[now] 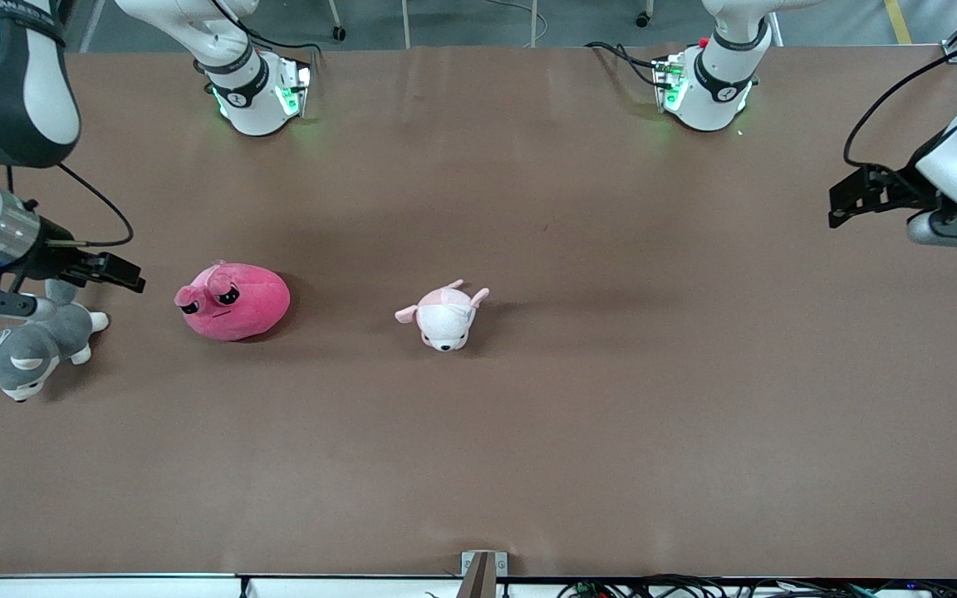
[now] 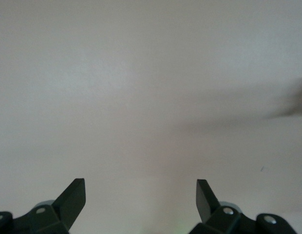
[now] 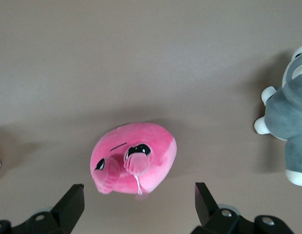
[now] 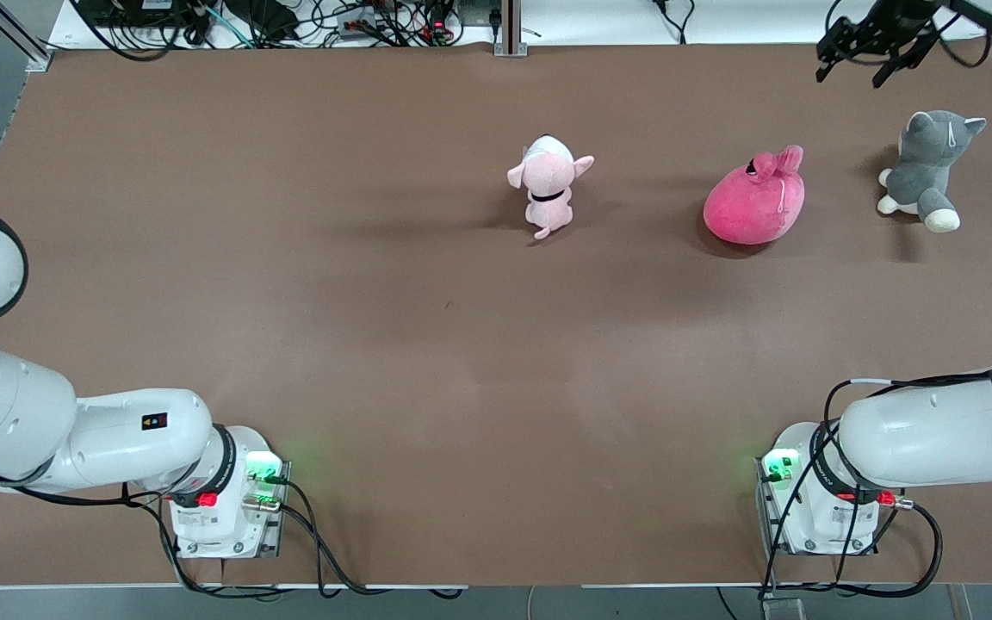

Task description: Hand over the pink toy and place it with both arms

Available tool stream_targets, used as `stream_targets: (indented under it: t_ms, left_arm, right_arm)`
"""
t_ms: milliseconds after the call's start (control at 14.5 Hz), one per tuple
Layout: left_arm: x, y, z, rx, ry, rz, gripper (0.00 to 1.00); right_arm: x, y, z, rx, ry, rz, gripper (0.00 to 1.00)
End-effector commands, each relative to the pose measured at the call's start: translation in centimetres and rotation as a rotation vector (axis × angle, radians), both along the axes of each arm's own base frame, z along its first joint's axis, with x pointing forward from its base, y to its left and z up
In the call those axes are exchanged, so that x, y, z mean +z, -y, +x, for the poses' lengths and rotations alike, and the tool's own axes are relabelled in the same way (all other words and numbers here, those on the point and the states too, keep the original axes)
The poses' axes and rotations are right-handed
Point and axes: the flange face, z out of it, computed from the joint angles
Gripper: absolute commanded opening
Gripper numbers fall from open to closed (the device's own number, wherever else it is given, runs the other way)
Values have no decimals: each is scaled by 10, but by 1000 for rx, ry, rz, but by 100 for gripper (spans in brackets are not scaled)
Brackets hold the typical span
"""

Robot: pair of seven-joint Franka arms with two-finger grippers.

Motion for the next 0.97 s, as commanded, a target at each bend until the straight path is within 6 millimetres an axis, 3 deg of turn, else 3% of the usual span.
stream_targets:
  t_ms: [0,138,414,897]
  left_arm:
    - [22,-2,-11,6,17,-9,100]
    - [22,-14,-10,14,16,-7,100]
    - [21,-14,-10,15,13,-5,100]
    - [19,-14,-9,15,11,-7,100]
  right_arm:
    - [27,11,1,35,-12,-17,100]
    - [43,12,-1,33,-23,-14,100]
    - [77,11,0,88,6,-16,100]
    - [94,4,-2,111,1,-10,100]
